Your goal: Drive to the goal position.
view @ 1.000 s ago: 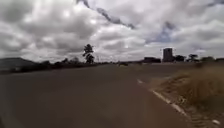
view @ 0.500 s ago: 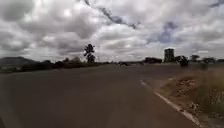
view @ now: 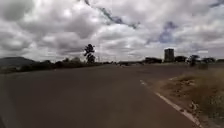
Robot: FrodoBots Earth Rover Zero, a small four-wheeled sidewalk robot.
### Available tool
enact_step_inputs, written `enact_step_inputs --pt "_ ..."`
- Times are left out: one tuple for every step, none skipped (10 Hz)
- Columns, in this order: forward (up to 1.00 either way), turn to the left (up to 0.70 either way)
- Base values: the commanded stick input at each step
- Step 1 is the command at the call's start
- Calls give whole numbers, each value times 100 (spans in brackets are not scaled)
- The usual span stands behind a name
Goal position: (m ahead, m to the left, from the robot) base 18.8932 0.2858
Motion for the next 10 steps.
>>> enact_step_inputs --pt "85 0" --pt "85 0" --pt "85 0" --pt "85 0" --pt "85 0" --pt "85 0" --pt "85 -1" --pt "85 -5" --pt "85 -23" --pt "85 -24"
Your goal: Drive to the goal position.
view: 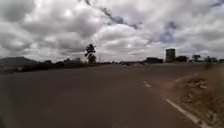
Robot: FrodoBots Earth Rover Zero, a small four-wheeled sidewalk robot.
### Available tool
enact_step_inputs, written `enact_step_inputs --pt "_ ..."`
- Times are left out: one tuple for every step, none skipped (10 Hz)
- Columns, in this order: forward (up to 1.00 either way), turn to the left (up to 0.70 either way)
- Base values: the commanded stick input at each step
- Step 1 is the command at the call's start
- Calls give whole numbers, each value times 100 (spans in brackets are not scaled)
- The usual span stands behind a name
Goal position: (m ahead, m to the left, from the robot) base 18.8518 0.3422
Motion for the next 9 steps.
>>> enact_step_inputs --pt "85 -22" --pt "85 -6" --pt "85 -1" --pt "85 0" --pt "85 0" --pt "85 0" --pt "85 0" --pt "85 0" --pt "85 0"
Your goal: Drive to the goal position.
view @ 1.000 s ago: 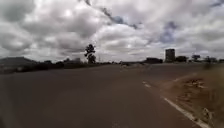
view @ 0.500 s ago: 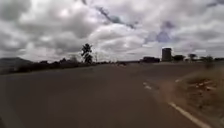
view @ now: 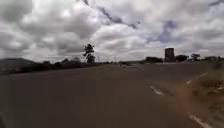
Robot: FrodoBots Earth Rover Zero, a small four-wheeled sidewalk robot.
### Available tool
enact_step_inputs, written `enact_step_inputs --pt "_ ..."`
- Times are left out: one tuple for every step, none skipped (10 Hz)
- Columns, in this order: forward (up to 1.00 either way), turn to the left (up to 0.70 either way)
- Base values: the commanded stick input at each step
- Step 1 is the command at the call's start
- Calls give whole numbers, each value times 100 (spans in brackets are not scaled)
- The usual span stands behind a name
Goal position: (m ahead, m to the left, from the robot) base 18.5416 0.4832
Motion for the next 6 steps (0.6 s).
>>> enact_step_inputs --pt "85 0" --pt "85 0" --pt "85 -1" --pt "85 -8" --pt "85 -19" --pt "85 -24"
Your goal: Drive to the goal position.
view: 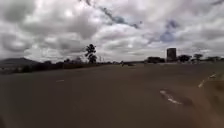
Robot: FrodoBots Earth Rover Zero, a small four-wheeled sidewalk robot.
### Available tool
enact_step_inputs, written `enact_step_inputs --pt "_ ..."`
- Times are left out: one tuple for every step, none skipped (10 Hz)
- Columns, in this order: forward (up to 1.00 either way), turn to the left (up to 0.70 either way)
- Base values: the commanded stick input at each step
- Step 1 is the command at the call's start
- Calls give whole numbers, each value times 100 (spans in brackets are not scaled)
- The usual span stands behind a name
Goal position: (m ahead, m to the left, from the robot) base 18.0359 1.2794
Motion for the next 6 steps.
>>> enact_step_inputs --pt "85 -29" --pt "85 -31" --pt "85 -32" --pt "85 -33" --pt "85 -33" --pt "85 -33"
